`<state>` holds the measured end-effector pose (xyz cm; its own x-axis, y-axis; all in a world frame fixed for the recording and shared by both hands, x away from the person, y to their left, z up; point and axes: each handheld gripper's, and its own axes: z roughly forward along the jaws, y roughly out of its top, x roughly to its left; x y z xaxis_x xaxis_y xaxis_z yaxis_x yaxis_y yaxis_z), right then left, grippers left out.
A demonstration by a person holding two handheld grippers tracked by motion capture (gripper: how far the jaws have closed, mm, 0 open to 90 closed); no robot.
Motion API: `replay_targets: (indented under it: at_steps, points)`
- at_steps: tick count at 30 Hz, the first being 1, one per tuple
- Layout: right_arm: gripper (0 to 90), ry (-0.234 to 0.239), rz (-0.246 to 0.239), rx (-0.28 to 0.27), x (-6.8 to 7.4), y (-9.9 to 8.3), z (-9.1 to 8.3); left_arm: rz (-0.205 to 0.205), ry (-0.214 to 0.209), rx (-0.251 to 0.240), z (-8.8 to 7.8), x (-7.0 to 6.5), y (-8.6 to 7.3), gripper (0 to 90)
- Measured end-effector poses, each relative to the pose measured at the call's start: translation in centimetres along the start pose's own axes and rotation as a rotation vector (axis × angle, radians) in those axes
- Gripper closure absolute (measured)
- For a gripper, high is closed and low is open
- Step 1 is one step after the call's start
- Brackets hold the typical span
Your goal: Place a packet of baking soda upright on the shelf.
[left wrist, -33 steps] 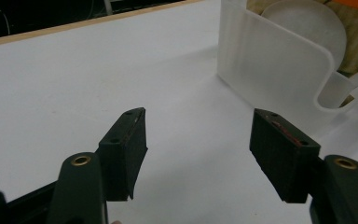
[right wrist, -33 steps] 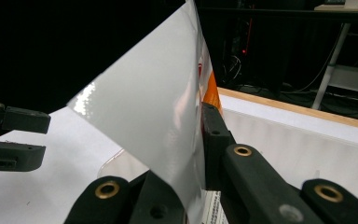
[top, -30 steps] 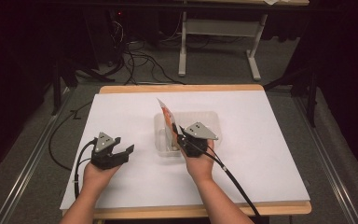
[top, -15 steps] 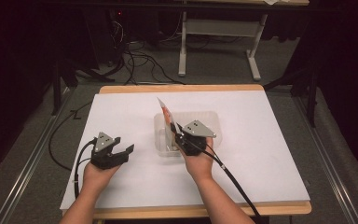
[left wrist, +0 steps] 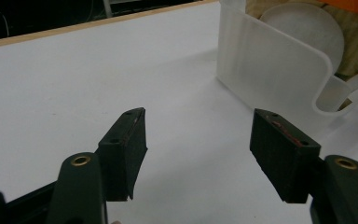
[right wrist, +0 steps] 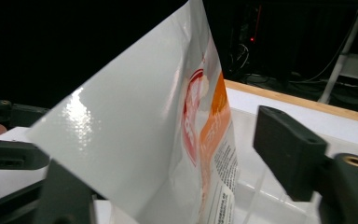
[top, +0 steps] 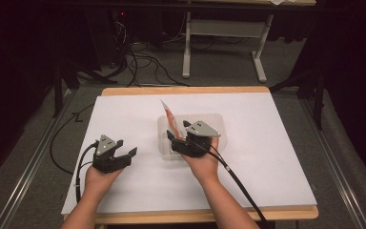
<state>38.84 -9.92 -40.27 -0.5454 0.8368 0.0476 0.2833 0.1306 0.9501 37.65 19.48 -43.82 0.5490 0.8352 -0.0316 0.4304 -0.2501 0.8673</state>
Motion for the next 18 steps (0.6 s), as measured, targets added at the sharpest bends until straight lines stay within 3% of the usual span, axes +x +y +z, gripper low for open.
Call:
replay_targets:
  at_steps: [7, 18]
  points:
    - [20.3, 0.013, -0.011, 0.019, 0.1, 0.0, -0.2, 0.002, -0.002, 0.003, 0.0, 0.0, 0.0, 36.6]
    - [20.4, 0.033, -0.017, 0.041, 0.3, -0.4, -1.7, 0.005, -0.004, 0.002, 0.1, 0.0, 0.0, 36.5]
